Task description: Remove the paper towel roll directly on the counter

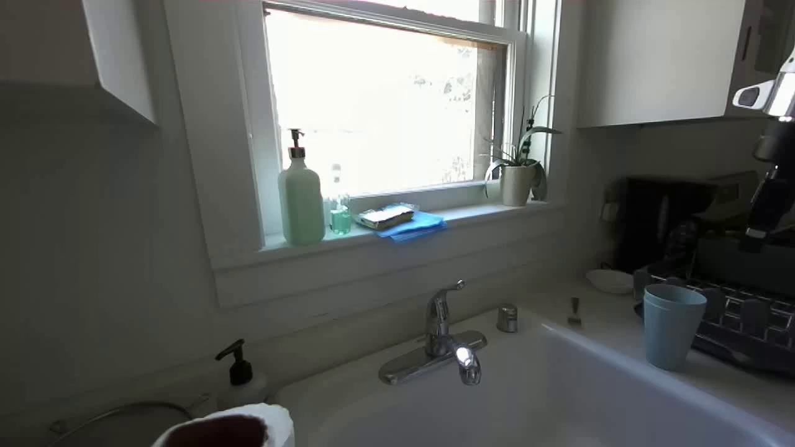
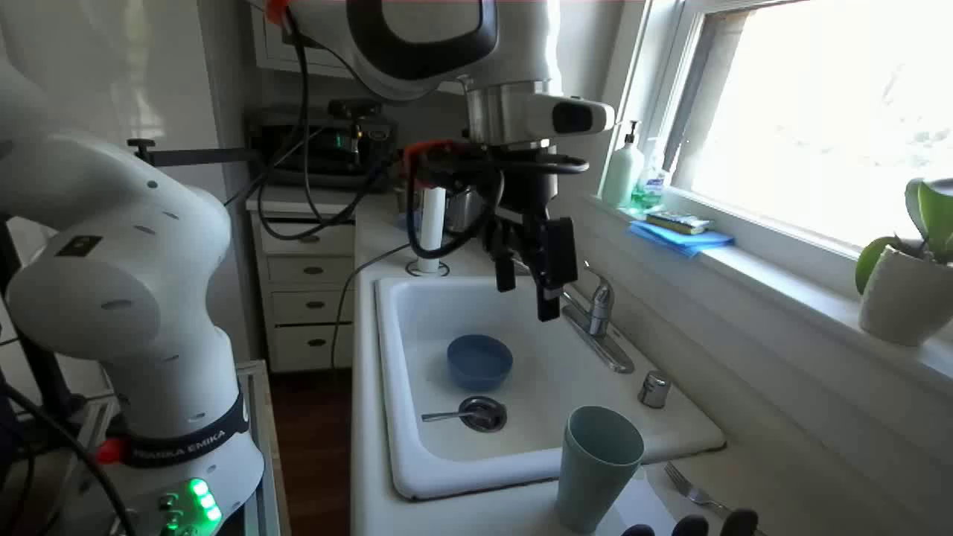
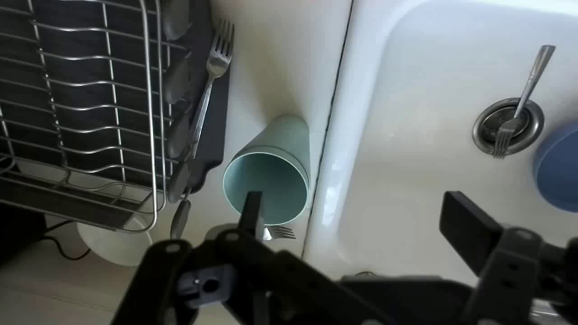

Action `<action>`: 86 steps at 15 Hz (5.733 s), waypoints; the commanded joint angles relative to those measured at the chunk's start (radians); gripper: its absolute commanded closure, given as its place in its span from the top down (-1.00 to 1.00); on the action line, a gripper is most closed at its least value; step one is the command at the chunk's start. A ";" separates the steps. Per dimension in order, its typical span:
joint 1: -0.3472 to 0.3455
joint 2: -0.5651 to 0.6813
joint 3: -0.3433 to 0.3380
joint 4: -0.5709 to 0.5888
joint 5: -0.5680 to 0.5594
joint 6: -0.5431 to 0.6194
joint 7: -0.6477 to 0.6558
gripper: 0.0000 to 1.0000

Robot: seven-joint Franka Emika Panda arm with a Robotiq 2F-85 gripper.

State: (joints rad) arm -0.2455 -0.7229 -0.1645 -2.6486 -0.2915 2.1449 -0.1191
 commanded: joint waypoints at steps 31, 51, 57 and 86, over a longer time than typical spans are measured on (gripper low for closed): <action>0.163 0.159 0.115 0.118 0.016 0.084 0.026 1.00; 0.179 0.198 0.112 0.145 0.019 0.112 0.002 1.00; 0.297 0.371 0.131 0.315 0.080 0.281 -0.113 1.00; 0.470 0.652 0.219 0.640 0.624 0.096 -0.499 1.00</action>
State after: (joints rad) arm 0.2253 -0.1120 -0.0071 -2.0605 0.3337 2.2420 -0.6537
